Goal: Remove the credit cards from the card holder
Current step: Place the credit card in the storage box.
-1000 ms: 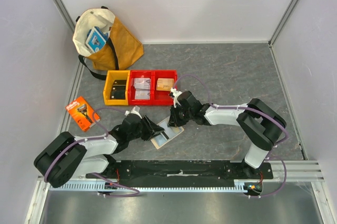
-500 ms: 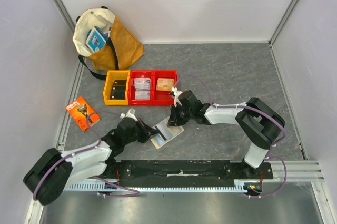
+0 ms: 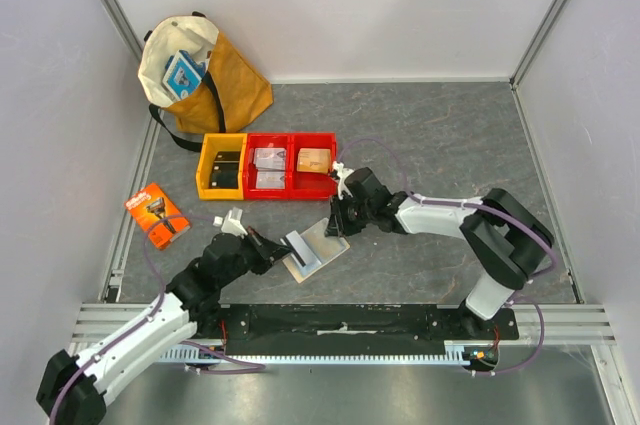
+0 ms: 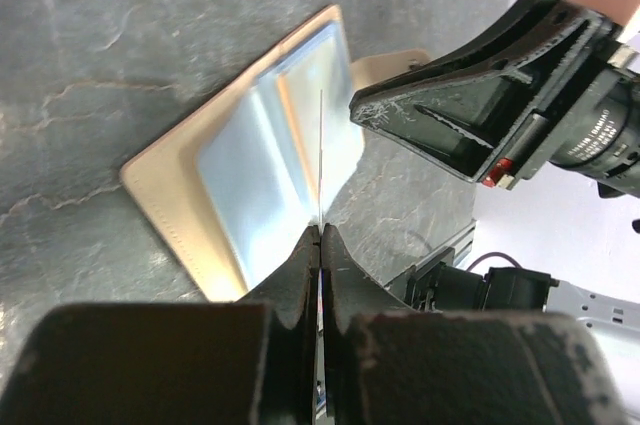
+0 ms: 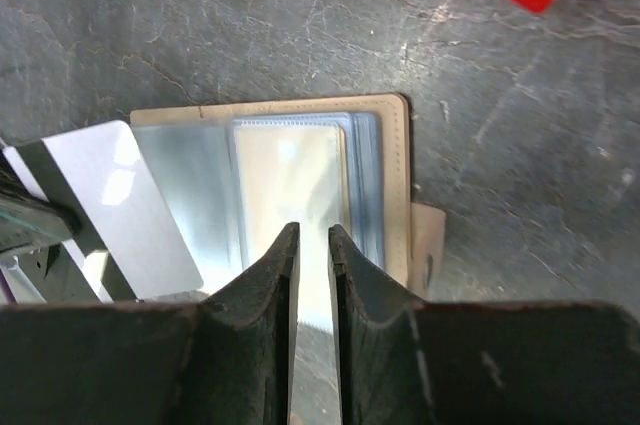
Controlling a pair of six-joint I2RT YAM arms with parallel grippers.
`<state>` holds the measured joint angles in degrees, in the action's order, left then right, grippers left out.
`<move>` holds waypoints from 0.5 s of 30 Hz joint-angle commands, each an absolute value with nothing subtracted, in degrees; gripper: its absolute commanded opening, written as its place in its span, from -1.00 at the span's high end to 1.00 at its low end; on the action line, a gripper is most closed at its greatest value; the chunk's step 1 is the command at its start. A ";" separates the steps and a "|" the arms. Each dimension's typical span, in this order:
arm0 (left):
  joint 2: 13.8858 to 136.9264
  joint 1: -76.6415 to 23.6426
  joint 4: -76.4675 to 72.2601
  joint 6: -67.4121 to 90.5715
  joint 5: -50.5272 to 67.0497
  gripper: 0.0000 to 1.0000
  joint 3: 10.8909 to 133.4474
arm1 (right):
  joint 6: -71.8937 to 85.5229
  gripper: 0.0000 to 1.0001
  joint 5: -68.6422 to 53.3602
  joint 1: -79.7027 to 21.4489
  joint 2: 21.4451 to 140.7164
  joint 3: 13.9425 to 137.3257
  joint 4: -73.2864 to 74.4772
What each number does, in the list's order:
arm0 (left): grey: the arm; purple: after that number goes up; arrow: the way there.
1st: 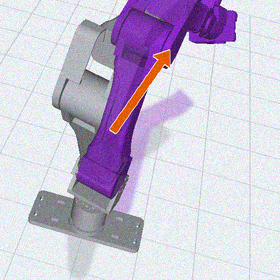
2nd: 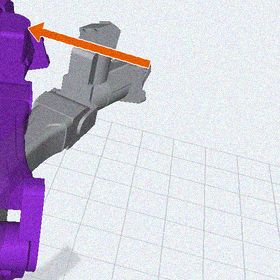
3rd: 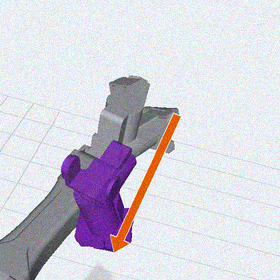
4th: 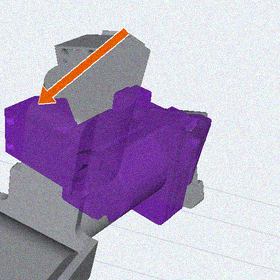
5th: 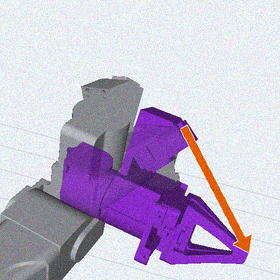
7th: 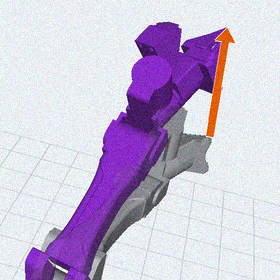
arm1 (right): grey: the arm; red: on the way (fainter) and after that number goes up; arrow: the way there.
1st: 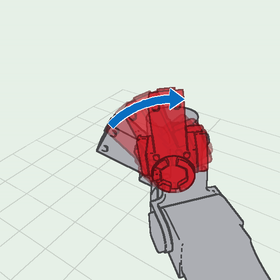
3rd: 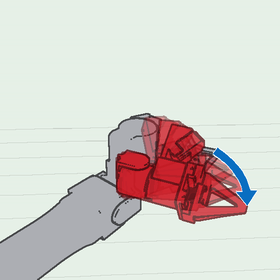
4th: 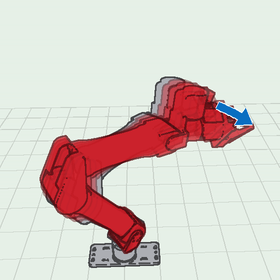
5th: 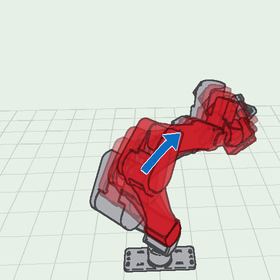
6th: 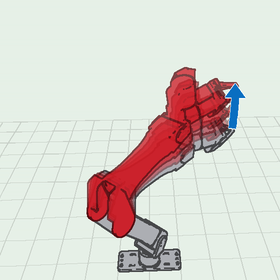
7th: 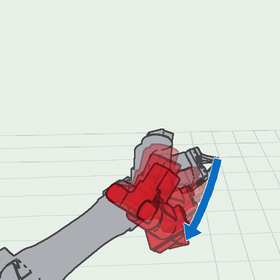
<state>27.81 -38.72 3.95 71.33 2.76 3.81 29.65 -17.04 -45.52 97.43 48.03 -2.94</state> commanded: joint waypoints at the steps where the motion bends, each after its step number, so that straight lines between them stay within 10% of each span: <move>1: 22.95 -38.67 4.41 61.98 0.70 0.96 6.77 | 25.67 0.47 -15.20 -44.74 90.02 49.48 2.98; 10: 19.95 -38.76 -9.83 49.23 6.32 0.97 8.08 | 21.53 -0.38 -25.83 -43.68 77.36 48.17 -2.19; 15: 22.06 -38.85 -16.60 45.70 11.59 0.96 9.58 | 20.83 -0.50 -30.93 -43.42 75.15 46.41 -5.79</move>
